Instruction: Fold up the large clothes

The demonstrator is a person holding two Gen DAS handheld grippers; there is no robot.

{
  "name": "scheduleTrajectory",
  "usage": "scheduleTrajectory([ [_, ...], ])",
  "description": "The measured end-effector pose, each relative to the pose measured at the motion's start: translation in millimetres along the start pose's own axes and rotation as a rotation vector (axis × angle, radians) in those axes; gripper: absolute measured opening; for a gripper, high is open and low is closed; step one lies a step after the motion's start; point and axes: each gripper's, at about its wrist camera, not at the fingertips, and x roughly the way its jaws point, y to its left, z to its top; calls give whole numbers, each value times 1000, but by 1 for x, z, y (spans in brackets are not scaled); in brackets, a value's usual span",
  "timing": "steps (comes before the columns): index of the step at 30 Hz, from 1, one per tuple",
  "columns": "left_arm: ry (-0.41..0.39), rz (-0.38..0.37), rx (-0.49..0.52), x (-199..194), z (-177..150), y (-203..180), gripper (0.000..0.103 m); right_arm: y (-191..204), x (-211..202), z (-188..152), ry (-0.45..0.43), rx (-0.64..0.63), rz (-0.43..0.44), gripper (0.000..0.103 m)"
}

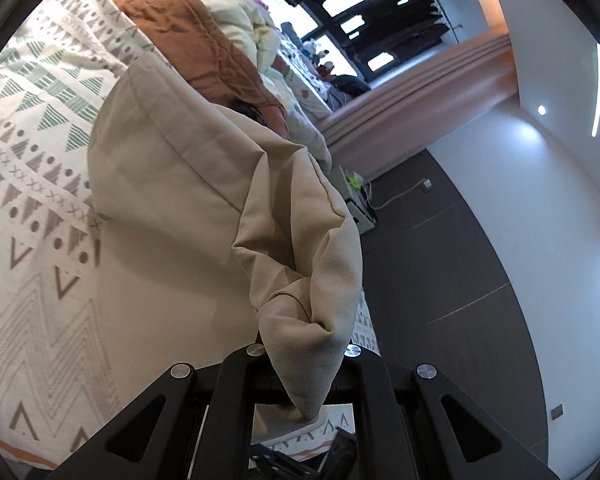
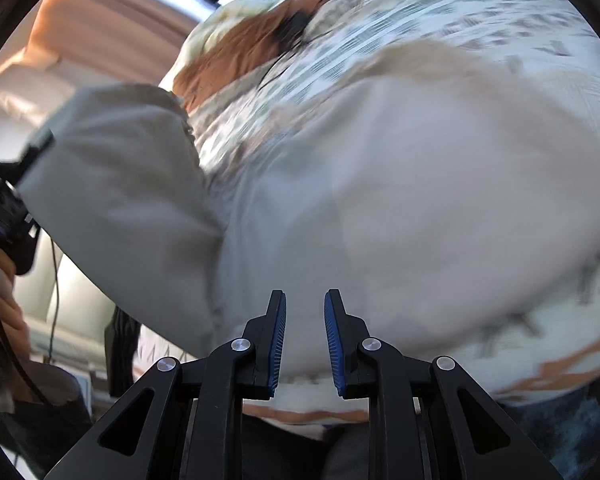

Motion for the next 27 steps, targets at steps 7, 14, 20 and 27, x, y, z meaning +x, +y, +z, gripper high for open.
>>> scheduleTrajectory([
  [7, 118, 21, 1, 84, -21, -18, 7, -60, -48, 2, -83, 139, -63, 21],
  [14, 297, 66, 1, 175, -83, -28, 7, -98, -73, -4, -118, 217, -106, 21],
  [20, 358, 67, 22, 206, -118, -43, 7, -122, -83, -3, -119, 261, -110, 21],
  [27, 411, 56, 72, 229, -143, -59, 7, -148, -105, -9, -151, 300, -129, 21],
])
